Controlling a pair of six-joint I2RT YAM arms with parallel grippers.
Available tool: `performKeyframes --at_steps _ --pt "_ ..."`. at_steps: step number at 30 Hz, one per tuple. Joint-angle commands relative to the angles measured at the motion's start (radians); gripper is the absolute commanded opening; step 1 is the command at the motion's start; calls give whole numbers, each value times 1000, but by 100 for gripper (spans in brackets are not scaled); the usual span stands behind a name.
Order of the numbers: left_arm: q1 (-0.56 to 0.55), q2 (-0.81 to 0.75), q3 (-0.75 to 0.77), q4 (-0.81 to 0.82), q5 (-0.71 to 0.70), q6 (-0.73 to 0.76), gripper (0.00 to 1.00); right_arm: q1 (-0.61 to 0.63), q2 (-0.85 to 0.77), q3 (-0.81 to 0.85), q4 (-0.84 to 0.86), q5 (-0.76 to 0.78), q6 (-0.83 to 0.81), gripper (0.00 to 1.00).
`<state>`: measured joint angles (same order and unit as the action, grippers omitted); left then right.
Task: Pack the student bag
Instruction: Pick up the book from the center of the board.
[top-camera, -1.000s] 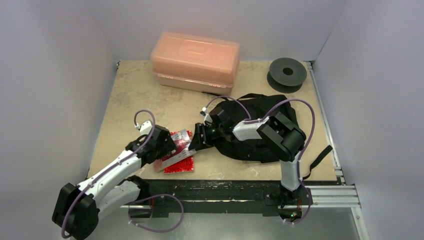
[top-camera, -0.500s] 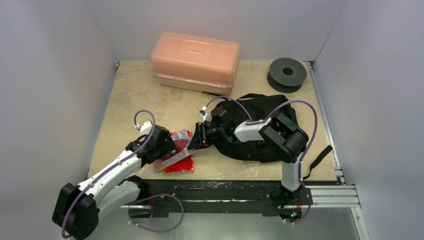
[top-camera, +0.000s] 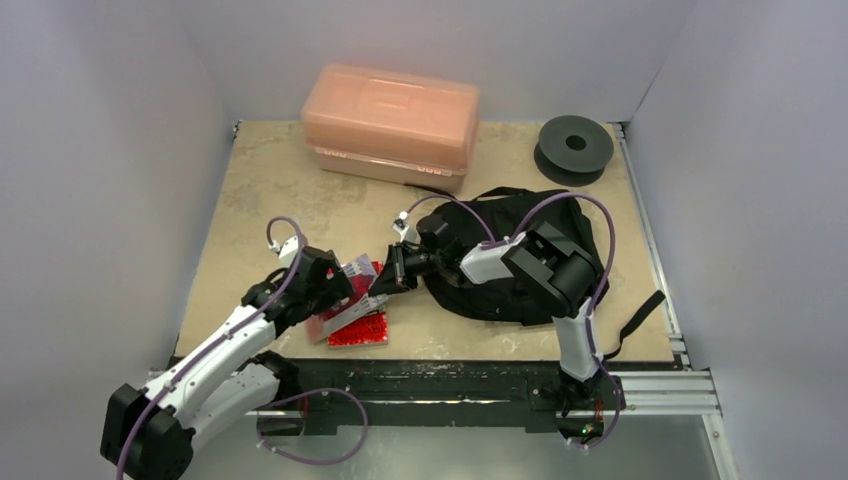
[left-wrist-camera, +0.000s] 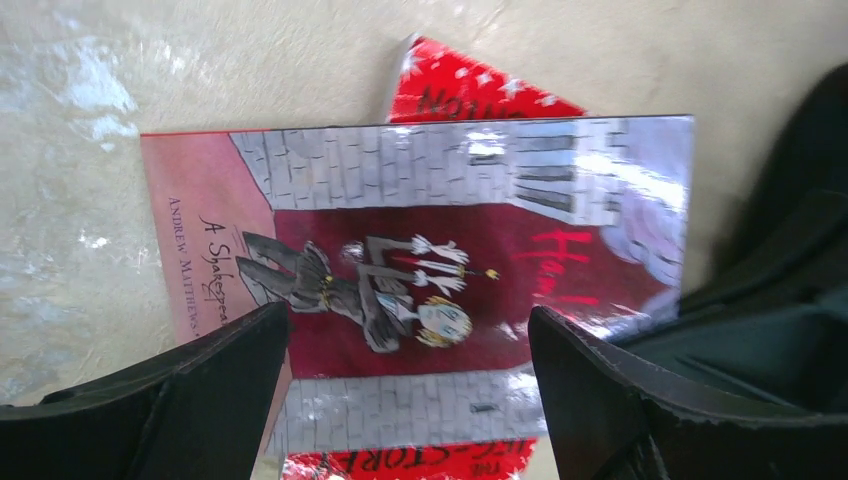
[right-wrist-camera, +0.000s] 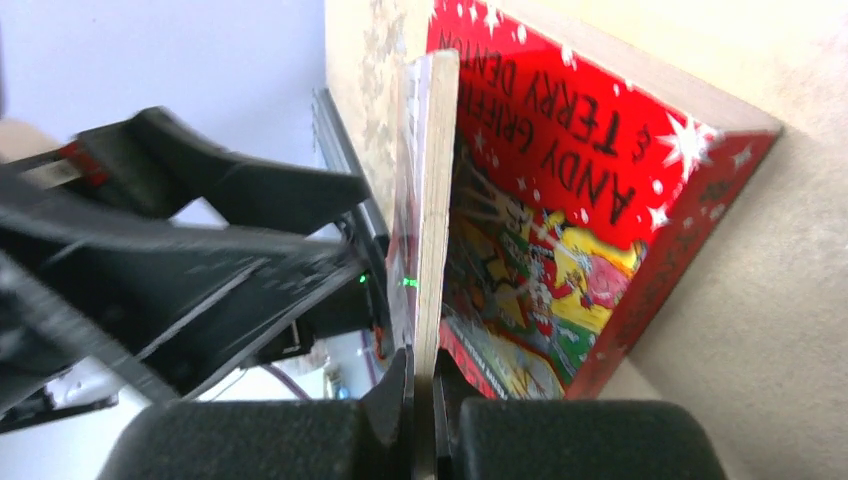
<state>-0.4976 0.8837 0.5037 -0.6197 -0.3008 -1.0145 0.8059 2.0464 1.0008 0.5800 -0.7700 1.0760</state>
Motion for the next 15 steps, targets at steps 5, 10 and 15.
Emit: performKeyframes --at_steps 5,10,15 --pt "0 -217 326 -113 -75 348 89 -17 -326 171 -449 259 -442 0" --pt "-1 -284 429 -39 20 522 92 -210 -498 99 -479 151 -509 0" --pt "5 -246 455 44 248 495 100 -417 -602 -45 -333 -180 -398 0"
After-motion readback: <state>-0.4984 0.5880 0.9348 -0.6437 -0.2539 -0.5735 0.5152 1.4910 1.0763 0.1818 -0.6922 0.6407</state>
